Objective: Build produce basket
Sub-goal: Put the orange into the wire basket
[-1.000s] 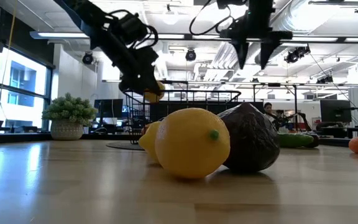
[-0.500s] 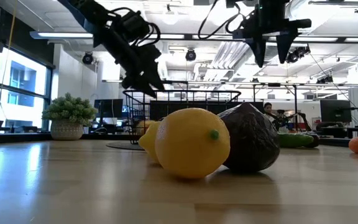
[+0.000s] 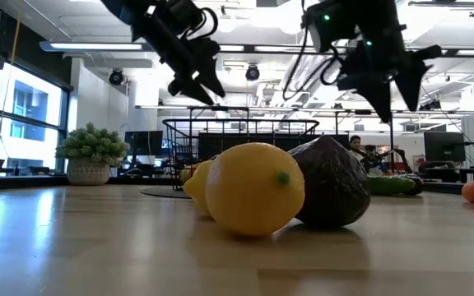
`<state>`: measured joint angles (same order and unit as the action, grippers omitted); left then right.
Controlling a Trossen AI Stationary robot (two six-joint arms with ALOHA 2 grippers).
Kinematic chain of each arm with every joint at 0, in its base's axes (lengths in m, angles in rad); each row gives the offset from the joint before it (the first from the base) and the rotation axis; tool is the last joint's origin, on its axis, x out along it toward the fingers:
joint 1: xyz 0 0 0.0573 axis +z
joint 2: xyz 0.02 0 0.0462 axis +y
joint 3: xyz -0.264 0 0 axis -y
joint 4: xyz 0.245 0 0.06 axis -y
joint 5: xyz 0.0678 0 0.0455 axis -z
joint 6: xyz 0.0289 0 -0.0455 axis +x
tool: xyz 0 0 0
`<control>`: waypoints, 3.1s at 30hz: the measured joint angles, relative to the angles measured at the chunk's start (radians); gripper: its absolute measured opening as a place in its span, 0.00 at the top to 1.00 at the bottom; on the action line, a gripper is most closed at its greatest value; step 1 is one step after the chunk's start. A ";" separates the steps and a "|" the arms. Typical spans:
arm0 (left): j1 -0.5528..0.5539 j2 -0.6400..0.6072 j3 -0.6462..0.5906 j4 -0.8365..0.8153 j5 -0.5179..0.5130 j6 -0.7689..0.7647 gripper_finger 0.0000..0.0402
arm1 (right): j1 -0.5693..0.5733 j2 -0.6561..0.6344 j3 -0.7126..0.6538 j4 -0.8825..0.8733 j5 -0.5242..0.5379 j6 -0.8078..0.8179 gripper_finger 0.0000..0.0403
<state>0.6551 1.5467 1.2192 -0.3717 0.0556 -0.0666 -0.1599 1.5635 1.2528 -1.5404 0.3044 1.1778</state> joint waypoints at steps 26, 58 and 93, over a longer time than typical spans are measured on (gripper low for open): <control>-0.008 -0.033 0.048 -0.066 -0.064 -0.035 0.34 | 0.122 -0.441 -0.541 0.403 -0.262 0.219 0.30; -0.054 -0.036 0.048 -0.082 -0.068 -0.035 0.34 | 0.156 -0.440 -0.818 0.695 -0.333 0.347 0.36; 0.108 -0.131 0.049 -0.144 -0.094 -0.008 0.34 | 0.154 -0.439 -0.408 0.790 -0.123 0.235 0.65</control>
<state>0.7633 1.4161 1.2682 -0.5155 -0.0382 -0.0750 -0.0059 1.1248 0.8448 -0.7505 0.1818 1.4128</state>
